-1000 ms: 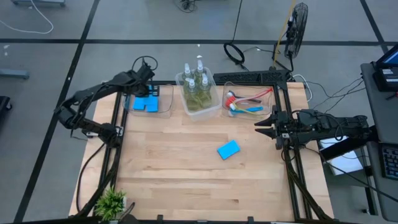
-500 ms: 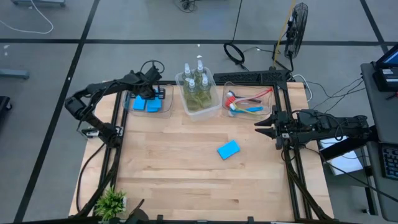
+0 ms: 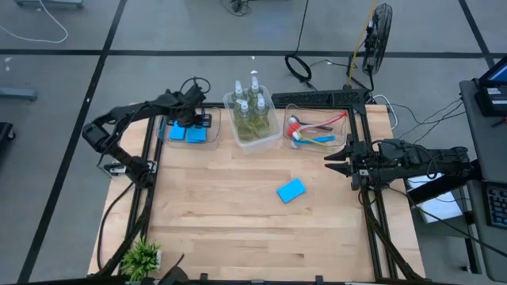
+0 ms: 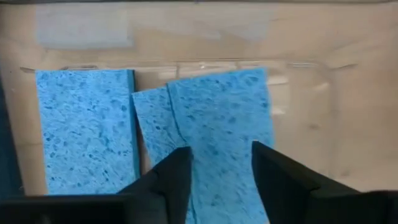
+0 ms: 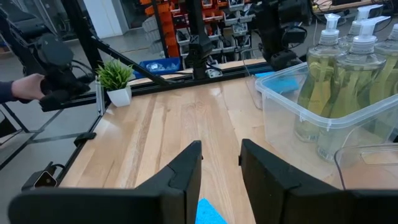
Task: Pick & Place Kitchen Sink Supplies
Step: Put the blue sponge into the left transparent bin
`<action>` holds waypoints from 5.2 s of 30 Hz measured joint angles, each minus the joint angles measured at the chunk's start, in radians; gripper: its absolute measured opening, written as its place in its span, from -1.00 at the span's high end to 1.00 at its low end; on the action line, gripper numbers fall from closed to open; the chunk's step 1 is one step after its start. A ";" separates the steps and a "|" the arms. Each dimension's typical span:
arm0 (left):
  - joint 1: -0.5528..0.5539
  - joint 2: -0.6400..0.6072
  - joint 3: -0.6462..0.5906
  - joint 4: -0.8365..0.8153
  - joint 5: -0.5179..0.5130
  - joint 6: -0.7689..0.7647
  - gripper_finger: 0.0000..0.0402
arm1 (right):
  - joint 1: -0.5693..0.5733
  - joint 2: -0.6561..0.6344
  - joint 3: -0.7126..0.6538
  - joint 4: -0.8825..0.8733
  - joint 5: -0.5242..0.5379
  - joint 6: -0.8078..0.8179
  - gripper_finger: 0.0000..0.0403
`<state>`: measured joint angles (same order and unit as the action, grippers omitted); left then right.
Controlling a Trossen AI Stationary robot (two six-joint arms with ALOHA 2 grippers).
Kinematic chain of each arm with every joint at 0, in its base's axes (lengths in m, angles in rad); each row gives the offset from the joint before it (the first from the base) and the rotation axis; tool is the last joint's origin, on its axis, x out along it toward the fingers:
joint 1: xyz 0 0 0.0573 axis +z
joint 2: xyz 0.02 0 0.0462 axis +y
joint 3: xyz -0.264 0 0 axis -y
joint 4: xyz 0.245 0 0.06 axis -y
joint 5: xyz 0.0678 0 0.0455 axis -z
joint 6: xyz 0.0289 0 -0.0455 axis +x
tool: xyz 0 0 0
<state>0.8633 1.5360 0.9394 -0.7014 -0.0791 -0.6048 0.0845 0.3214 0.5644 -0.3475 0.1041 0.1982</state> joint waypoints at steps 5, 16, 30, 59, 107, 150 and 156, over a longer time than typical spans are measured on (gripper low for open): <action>0.000 -0.103 0.000 -0.005 0.007 -0.040 -0.02 | 0.000 0.000 0.000 0.000 0.000 0.000 0.50; -0.196 -0.426 0.000 0.046 0.138 -0.205 -0.08 | 0.000 0.000 0.000 0.000 0.000 0.000 0.50; -0.815 -0.422 0.001 0.448 -0.158 -0.384 -0.08 | 0.000 0.000 0.000 -0.001 -0.001 0.000 0.50; -1.083 0.265 0.506 0.522 -0.237 -0.064 0.35 | 0.000 0.000 0.000 -0.004 -0.004 0.056 0.50; -1.205 -0.052 0.265 0.122 -0.500 -0.333 0.54 | 0.011 0.788 0.084 -0.015 -0.182 -0.420 0.00; -1.252 -0.185 0.198 0.302 -0.547 -0.214 0.54 | 0.067 1.044 0.131 0.091 -0.172 -0.293 0.98; -1.252 -0.184 0.198 0.334 -0.526 -0.227 0.54 | 0.052 0.912 0.131 0.229 -0.356 -0.171 0.99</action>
<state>-0.3885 1.3518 1.1374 -0.3676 -0.6049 -0.8315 0.1364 1.2330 0.6957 -0.1183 -0.2519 0.0270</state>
